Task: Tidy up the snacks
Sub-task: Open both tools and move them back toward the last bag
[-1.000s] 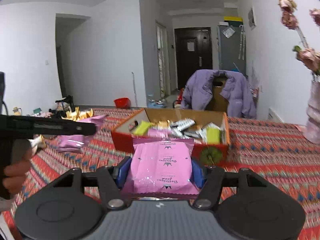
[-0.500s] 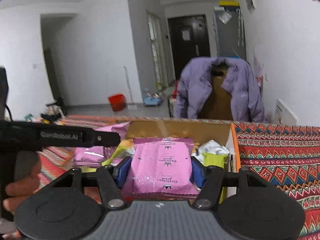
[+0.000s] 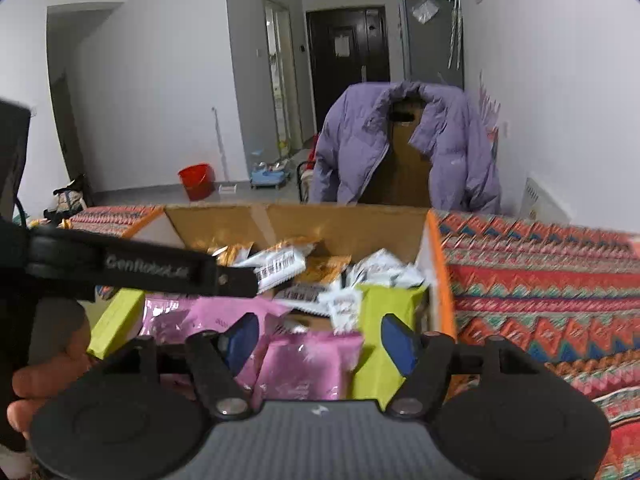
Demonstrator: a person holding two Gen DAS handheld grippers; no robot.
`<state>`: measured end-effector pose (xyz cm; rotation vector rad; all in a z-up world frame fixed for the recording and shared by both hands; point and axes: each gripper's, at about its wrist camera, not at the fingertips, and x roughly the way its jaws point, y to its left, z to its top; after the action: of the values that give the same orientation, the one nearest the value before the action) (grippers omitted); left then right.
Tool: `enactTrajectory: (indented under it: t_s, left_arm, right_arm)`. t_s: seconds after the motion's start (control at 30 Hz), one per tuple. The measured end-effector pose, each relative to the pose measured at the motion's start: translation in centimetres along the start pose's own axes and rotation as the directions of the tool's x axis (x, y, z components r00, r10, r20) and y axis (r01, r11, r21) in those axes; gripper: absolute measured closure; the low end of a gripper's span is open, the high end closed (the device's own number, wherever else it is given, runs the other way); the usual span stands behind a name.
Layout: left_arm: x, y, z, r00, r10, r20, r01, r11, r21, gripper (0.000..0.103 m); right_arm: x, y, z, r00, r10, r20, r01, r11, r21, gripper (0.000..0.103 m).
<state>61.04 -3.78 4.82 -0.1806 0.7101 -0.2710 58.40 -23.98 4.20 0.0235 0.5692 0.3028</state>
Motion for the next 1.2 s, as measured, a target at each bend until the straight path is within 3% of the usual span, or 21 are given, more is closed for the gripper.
enactTrajectory:
  t_s: [0.23, 0.37, 0.5, 0.57, 0.8, 1.0, 1.2]
  left_arm:
    - [-6.7, 1.0, 0.7, 0.996, 0.017, 0.084, -0.019, 1.0, 0.015, 0.029]
    - [-12.1, 0.9, -0.8, 0.991, 0.04, 0.126, -0.047, 0.997, 0.056, 0.027]
    - [-18.1, 0.6, -4.5, 0.987, 0.045, 0.153, -0.062, 0.993, 0.102, 0.023]
    - [-20.8, 0.5, -6.6, 0.982, 0.072, 0.173, -0.087, 0.993, 0.084, 0.023]
    - [-28.3, 0.7, -14.2, 0.973, 0.128, 0.193, -0.138, 0.99, 0.04, 0.021]
    - [-32.7, 1.6, -20.7, 0.964, 0.207, 0.167, -0.202, 0.978, -0.047, 0.019]
    - [-34.7, 2.5, -25.3, 0.959, 0.259, 0.111, -0.248, 0.963, -0.101, 0.019]
  right_arm:
    - [-5.1, 0.2, 1.1, 0.997, -0.013, 0.07, 0.015, 1.0, -0.026, 0.033]
    - [-10.2, 1.3, 0.6, 0.993, 0.0, 0.119, 0.007, 0.998, -0.061, 0.033]
    - [-15.6, 2.9, -0.8, 0.989, 0.014, 0.149, 0.0, 0.996, -0.091, 0.03]
    - [-17.8, 3.8, -2.1, 0.99, 0.023, 0.142, -0.006, 0.993, -0.116, 0.025]
    - [-24.1, 6.6, -7.6, 0.991, 0.07, 0.11, -0.053, 0.988, -0.143, 0.024]
    - [-27.8, 7.4, -12.9, 0.995, 0.061, 0.082, -0.056, 0.996, -0.064, 0.024]
    - [-30.2, 7.9, -17.3, 0.998, 0.038, 0.04, -0.037, 0.999, -0.038, 0.023]
